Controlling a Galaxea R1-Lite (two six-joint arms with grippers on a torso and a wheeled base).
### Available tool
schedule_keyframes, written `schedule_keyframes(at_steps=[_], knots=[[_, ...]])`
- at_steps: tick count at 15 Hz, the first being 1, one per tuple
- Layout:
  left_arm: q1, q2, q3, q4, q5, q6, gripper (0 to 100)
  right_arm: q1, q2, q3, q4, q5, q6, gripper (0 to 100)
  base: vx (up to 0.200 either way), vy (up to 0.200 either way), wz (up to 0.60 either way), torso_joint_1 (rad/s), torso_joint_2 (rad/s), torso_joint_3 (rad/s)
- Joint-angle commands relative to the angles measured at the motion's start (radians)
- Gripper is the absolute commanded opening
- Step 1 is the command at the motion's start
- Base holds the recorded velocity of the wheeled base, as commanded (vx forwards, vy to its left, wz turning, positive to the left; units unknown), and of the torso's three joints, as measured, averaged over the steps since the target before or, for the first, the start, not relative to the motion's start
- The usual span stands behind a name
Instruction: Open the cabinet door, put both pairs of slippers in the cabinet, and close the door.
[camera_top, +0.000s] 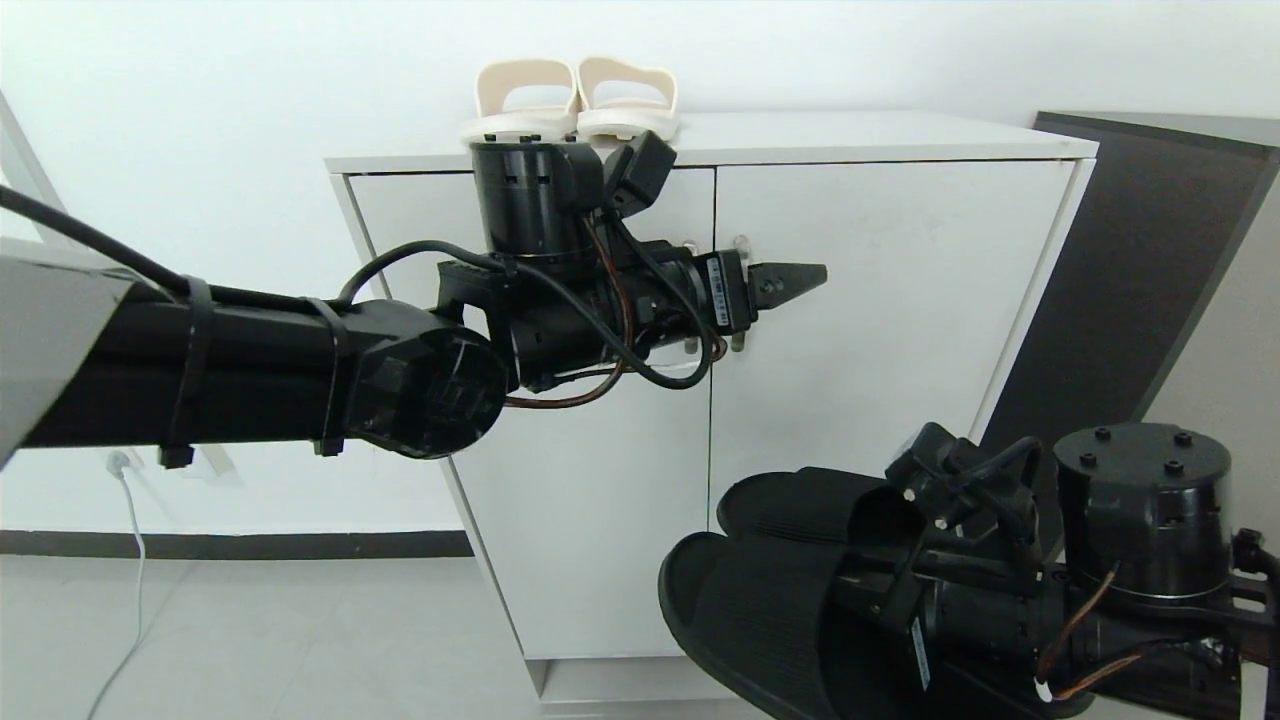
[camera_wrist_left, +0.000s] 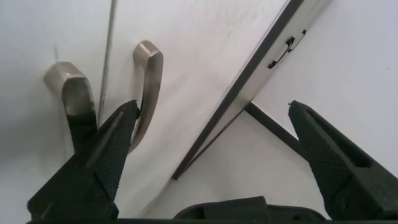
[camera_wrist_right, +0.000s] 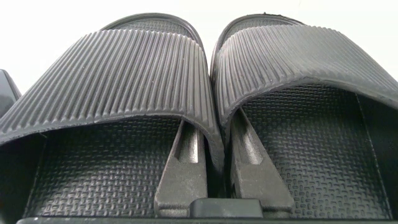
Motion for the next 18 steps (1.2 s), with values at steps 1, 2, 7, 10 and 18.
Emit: schedule_keyframes(at_steps=[1, 2, 7, 10, 18], knots=[[-0.008, 0.013, -0.014, 0.006, 0.002, 0.0, 100, 0.0, 0.003, 0.0, 0.0, 0.0, -0.001, 0, 0.0, 0.0, 0.0, 0.0, 0.0, 0.0], [-0.016, 0.02, -0.024, 0.006, 0.002, 0.0, 100, 0.0, 0.003, 0.001, 0.0, 0.0, -0.001, 0, 0.0, 0.0, 0.0, 0.0, 0.0, 0.0], [-0.016, 0.007, -0.021, 0.003, -0.004, -0.002, 0, 0.002, -0.022, 0.027, -0.005, 0.026, -0.001, 0, 0.0, 0.0, 0.0, 0.0, 0.0, 0.0], [-0.025, -0.028, 0.025, -0.001, -0.004, 0.0, 0, 0.0, -0.072, 0.077, -0.022, 0.157, -0.019, 0, 0.0, 0.0, 0.0, 0.0, 0.0, 0.0], [-0.083, -0.191, 0.216, -0.009, -0.004, 0.0, 0, 0.002, -0.111, 0.141, -0.02, 0.247, -0.113, 0, 0.0, 0.0, 0.0, 0.0, 0.0, 0.0]])
